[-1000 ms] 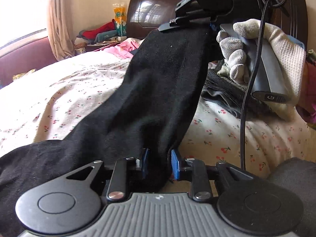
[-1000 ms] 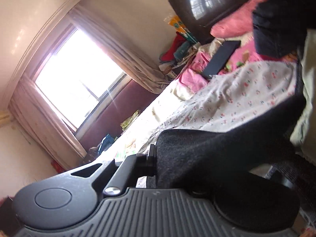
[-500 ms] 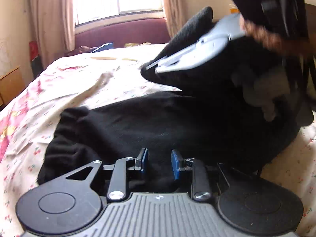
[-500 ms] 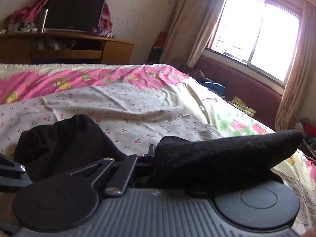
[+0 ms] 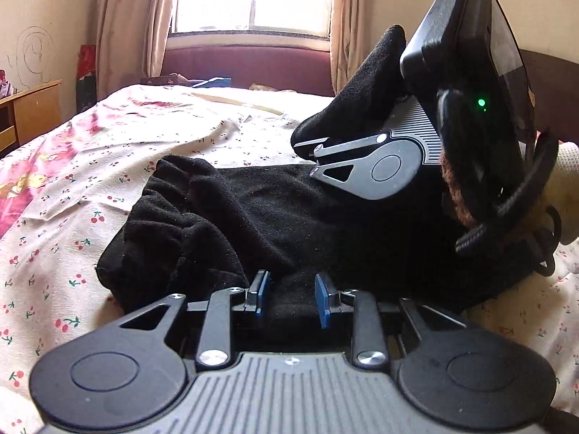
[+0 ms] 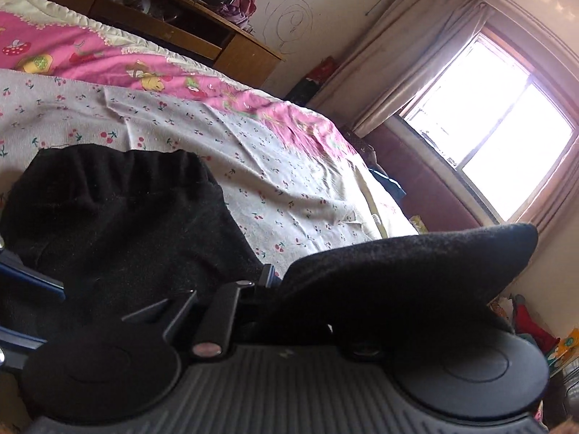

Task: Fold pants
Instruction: 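Lower the folded legs onto the pants and open the right gripper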

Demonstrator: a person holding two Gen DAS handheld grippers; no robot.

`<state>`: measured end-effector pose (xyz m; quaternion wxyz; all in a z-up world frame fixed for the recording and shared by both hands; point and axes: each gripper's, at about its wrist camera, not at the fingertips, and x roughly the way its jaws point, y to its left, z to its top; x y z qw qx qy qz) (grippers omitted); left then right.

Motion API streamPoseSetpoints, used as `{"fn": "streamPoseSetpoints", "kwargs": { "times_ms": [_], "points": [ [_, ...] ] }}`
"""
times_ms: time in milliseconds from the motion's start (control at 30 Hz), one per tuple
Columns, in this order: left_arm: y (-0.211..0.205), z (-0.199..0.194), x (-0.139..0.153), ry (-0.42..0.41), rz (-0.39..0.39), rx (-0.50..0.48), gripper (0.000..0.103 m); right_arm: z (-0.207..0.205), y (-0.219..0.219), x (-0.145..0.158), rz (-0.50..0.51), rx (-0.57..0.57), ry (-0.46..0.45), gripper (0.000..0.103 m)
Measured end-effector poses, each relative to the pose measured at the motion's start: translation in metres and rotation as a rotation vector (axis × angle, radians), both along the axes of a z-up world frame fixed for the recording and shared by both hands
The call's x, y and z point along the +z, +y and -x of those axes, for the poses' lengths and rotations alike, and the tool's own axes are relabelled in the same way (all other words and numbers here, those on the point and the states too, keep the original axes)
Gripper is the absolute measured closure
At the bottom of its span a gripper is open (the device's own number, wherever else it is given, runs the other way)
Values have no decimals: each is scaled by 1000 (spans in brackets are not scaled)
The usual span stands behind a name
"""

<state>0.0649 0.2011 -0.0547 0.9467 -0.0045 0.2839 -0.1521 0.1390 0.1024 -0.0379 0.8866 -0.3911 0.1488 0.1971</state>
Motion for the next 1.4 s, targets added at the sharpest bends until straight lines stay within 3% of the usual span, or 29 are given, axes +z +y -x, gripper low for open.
{"fn": "streamPoseSetpoints", "kwargs": {
  "times_ms": [133,267,333,433,533,667,767,833,867,967,1133,1200,1300,1400],
  "points": [
    [6,9,3,-15,-7,2,61,8,11,-16,198,70,-112,87],
    [6,19,4,-16,-40,-6,61,9,27,-33,476,223,-92,91],
    [10,20,3,-12,-30,-6,61,12,31,-43,625,302,-149,91],
    [19,23,4,3,14,11,61,11,35,-48,699,333,-173,85],
    [28,23,4,19,36,50,61,15,38,-43,656,341,-169,71],
    [36,26,4,38,39,79,61,28,37,-36,532,342,-123,71],
    [40,23,5,40,54,94,61,25,35,-37,469,304,-145,70],
    [38,21,7,25,41,101,61,17,37,-32,387,262,-87,81],
    [38,20,8,19,35,102,61,13,39,-31,354,250,-55,94],
    [38,17,12,1,7,110,61,8,42,-17,201,205,56,97],
    [44,15,8,12,-4,124,61,15,44,12,15,180,114,97],
    [45,15,5,26,-12,133,61,17,52,8,3,184,128,96],
    [48,20,6,31,-25,145,61,25,62,-14,126,230,157,88],
    [50,24,11,19,-42,154,61,37,46,-11,107,244,135,81]
  ]
}}
